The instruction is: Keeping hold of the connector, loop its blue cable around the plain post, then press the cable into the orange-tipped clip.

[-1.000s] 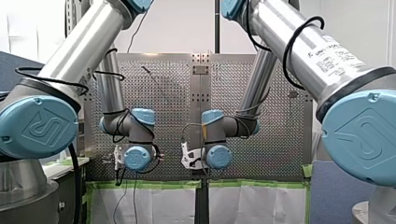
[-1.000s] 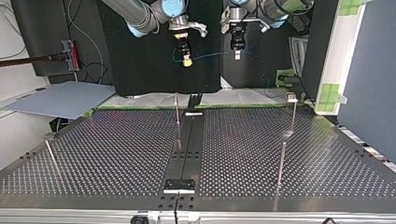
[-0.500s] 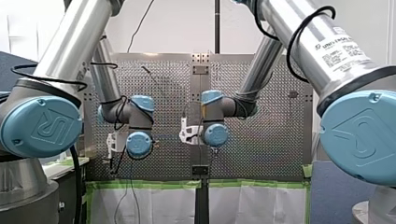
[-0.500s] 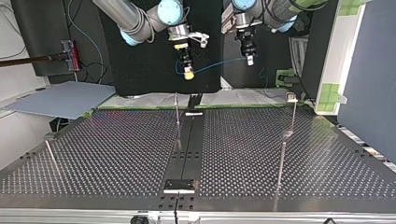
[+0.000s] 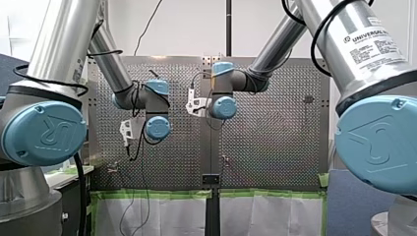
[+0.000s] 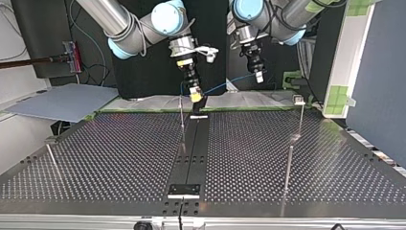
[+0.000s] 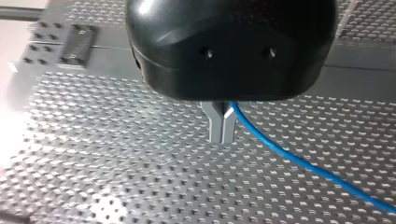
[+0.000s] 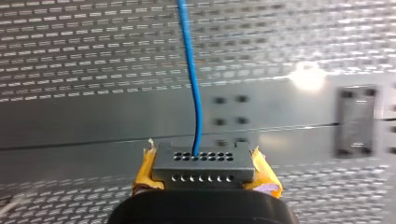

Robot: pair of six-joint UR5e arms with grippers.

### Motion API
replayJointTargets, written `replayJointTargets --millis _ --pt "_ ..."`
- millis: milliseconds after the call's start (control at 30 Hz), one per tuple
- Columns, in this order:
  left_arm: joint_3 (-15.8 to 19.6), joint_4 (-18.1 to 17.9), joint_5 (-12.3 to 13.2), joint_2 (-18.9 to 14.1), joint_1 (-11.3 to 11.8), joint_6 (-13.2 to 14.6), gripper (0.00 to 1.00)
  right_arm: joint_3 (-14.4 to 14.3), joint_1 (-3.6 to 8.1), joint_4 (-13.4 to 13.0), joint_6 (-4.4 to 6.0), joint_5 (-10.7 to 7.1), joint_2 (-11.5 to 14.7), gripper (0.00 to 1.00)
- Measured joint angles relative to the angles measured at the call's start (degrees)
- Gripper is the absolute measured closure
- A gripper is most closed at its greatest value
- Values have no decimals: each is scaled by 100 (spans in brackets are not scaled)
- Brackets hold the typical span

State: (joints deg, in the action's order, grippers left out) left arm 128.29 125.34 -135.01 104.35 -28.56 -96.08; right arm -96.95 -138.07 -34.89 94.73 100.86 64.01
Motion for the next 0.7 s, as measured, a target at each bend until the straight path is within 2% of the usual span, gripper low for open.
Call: replayJointTargets --millis 300,467,700 --pt "-510 510 -34 -510 77 -182 100 562 120 561 44 -159 561 100" --pt "-802 804 -207 -801 158 -90 100 821 182 820 59 -212 820 100" --pt "-1171 1172 -450 -1171 287 55 100 1005 311 1190 208 -316 1076 100"
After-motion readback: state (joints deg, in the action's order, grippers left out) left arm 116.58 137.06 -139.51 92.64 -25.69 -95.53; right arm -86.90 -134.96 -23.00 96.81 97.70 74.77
